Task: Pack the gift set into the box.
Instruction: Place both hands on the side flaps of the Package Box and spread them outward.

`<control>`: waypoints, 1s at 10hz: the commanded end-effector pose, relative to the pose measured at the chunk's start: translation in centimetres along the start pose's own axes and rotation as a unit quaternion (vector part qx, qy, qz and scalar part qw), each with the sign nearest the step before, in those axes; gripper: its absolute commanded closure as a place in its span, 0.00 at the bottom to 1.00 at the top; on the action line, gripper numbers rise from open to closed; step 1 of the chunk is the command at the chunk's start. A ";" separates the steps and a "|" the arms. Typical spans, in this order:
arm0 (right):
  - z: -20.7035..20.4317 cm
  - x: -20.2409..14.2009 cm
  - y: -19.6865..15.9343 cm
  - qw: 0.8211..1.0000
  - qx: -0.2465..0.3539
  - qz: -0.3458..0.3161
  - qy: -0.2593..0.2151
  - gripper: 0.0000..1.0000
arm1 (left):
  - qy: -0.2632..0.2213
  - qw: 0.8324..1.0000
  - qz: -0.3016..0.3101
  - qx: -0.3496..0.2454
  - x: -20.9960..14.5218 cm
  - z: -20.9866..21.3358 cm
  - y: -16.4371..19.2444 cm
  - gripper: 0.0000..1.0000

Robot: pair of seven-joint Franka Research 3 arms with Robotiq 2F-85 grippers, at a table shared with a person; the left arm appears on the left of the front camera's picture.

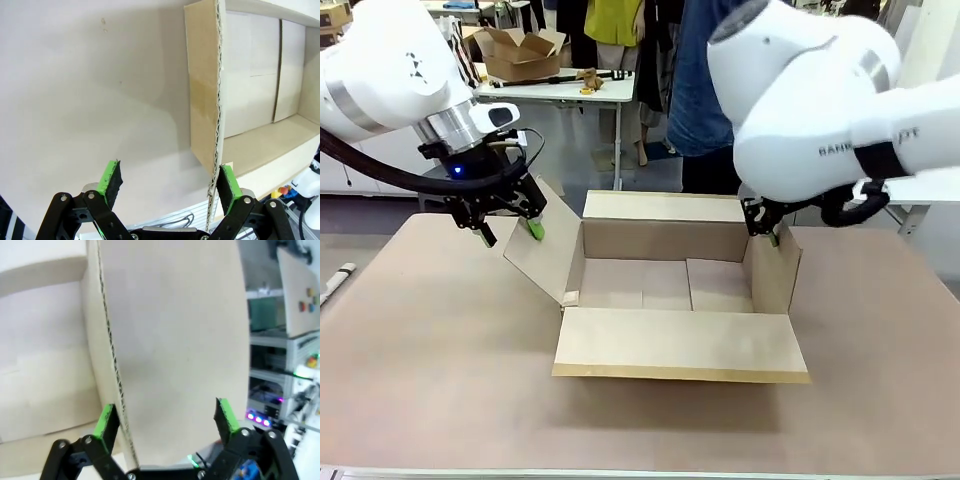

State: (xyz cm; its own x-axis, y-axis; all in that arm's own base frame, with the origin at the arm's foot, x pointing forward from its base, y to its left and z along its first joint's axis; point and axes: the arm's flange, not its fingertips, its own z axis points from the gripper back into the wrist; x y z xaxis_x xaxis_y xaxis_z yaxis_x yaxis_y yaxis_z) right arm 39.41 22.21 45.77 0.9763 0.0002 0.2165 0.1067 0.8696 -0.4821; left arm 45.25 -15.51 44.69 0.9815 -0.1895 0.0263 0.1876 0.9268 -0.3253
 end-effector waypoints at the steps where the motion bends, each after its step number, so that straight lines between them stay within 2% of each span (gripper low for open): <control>1: -1.9 -2.7 -1.9 0.998 0.045 -0.023 -0.033 0.00 | -0.001 1.000 0.006 0.012 0.0 0.2 -0.1 0.00; 2: 0.0 0.0 0.0 1.000 0.000 0.000 0.000 0.00 | -0.001 1.000 0.006 0.012 0.0 0.2 -0.1 0.00; 5: 0.0 0.0 0.0 1.000 0.000 0.000 0.000 0.00 | -0.001 1.000 0.006 0.012 0.0 0.2 -0.1 0.00; 6: -0.6 -1.0 -0.2 1.000 0.006 -0.003 -0.011 0.00 | -0.001 1.000 0.006 0.012 0.0 0.2 -0.1 0.00; 8: -1.8 -1.8 -4.9 0.991 0.134 -0.026 0.010 0.00 | -0.001 1.000 0.006 0.012 0.0 0.2 -0.1 0.00; 10: -3.5 -2.9 -8.4 0.971 0.239 -0.018 -0.005 0.00 | -0.001 1.000 0.006 0.012 0.0 0.2 -0.1 0.00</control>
State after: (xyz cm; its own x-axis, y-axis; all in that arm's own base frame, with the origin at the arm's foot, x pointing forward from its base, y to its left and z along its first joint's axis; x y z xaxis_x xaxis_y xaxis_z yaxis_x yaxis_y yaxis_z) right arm 37.99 16.21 47.06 0.9633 -0.0769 0.2572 0.1176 0.9821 -0.1470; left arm 45.27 -15.51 44.69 0.9816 -0.1892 0.0262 0.1873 0.9269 -0.3253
